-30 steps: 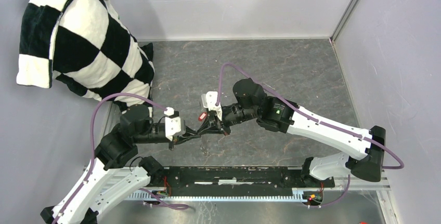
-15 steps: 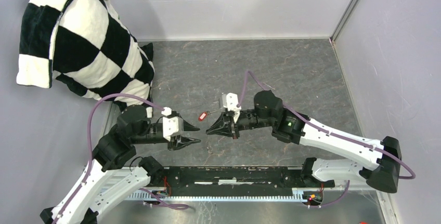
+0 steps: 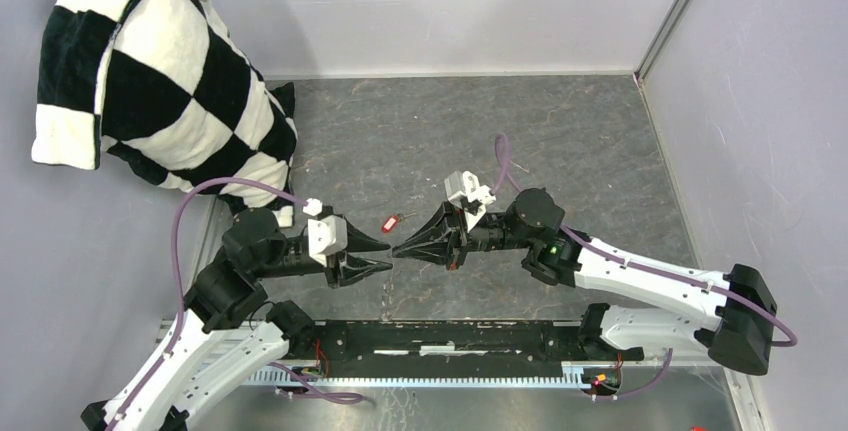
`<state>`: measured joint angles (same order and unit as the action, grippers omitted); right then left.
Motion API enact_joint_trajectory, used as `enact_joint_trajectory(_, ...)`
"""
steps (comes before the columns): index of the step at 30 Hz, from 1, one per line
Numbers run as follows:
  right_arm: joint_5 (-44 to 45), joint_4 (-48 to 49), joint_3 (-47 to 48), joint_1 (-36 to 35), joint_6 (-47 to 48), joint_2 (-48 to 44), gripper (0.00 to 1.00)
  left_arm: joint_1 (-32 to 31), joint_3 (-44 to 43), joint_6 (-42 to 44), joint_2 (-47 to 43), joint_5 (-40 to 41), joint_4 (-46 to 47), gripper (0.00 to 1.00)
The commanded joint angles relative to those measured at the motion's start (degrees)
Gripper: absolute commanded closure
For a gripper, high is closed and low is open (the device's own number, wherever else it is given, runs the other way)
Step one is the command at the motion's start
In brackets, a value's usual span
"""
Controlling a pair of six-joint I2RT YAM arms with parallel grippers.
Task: Put the keys on the keyring
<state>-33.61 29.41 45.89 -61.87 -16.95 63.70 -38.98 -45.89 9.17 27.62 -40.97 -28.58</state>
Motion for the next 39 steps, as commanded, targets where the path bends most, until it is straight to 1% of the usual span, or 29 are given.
enact_joint_trajectory(1, -0.9, 5.58, 1.22, -0.03, -1.37, 0.6, 1.0, -0.04, -0.12, -4.82, 0.23, -2.23, 5.43, 0.58)
enact_joint_trajectory(4, -1.11, 4.66, 1.78, -0.06, -0.8, 1.15, 1.0, -0.04, -0.31, -4.88, -0.18, -4.01, 5.0, 0.59)
enact_joint_trajectory(6, -1.16, 4.19, 2.16, -0.03, -0.24, 1.42, 1.0, -0.04, -0.57, -4.48, -0.06, -5.16, 4.28, 0.61)
enact_joint_trajectory(12, -1.24, 2.85, 3.15, -0.05, 0.61, 1.96, 1.0, -0.09, -0.61, -3.25, 0.57, -6.42, 3.35, 0.73)
enact_joint_trajectory(14, -1.2, 2.78, 3.11, -0.16, 0.62, 1.86, 1.0, -0.04, -0.53, -1.98, 0.74, -6.71, 2.57, 0.8)
enact_joint_trajectory(17, -1.39, 2.42, 3.07, -0.23, 0.86, 1.63, 1.0, -0.04, -0.44, -0.39, 1.01, -6.38, 1.0, 0.95)
enact_joint_trajectory(18, -1.51, 2.24, 3.15, -0.19, 0.94, 1.45, 1.0, -0.04, -0.52, 0.3, 1.21, -6.26, 0.5, 0.98)
enact_joint_trajectory(21, -1.81, 1.11, 3.74, -0.13, 1.62, 1.16, 1.0, -0.04, -0.63, 1.8, 1.17, -6.3, -1.08, 0.98)
enact_joint_trajectory(27, -1.97, -1.37, 4.63, -0.2, 3.5, 0.0, 1.0, -0.04, 0.16, 5.64, -0.85, -7.76, -1.11, 0.98)
enact_joint_trajectory(28, -1.8, -2.04, 4.65, -0.12, 4.02, -0.42, 0.98, -0.09, 0.3, 6.56, -1.34, -7.8, -1.13, 0.98)
enact_joint_trajectory(29, -1.73, -2.73, 4.65, -0.12, 4.42, -0.87, 0.94, -0.05, 0.42, 7.4, -1.74, -7.7, -1.08, 0.98)
enact_joint_trajectory(32, -1.33, -6.35, 5.17, -0.1, 6.63, -2.01, 0.71, -0.05, 0.61, 9.33, -2.65, -7.45, -1.03, 0.98)
enact_joint_trajectory(33, -1.1, -7.67, 5.26, -0.1, 7.28, -2.52, 0.66, -0.04, 0.68, 9.82, -2.86, -7.52, -1.04, 0.98)
enact_joint_trajectory(36, -0.08, -10.3, 5.41, -0.05, 9.45, -3.57, 0.57, -0.04, 0.84, 10.63, -3.42, -7.65, -0.52, 0.98)
enact_joint_trajectory(39, 0.23, -11.98, 6.13, -0.1, 10.59, -3.06, 0.53, -0.04, 0.81, 9.87, -3.36, -7.42, 0.48, 0.98)
